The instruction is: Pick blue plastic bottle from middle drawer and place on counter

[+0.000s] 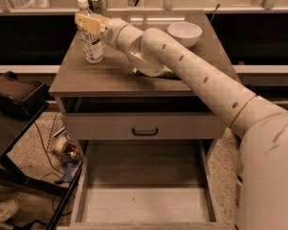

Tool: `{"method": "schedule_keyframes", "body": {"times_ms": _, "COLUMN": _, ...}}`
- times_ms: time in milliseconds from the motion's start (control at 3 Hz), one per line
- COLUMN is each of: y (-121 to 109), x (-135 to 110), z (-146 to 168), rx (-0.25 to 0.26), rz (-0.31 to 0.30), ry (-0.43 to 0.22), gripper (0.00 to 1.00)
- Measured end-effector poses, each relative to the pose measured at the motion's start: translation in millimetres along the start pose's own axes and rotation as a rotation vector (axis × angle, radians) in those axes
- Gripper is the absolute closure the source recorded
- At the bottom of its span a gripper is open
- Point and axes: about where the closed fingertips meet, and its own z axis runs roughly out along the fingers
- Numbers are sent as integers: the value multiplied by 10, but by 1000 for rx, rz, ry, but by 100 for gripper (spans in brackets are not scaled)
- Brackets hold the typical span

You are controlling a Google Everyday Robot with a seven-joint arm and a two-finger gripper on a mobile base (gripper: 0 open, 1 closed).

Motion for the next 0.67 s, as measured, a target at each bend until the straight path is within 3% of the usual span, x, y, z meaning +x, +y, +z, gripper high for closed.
{"method": "schedule_keyframes", "body": {"times_ms": 667, "y": 7, "x": -13, "z": 2, "rx": 0, "rz": 0, "ry": 0, "gripper": 14}}
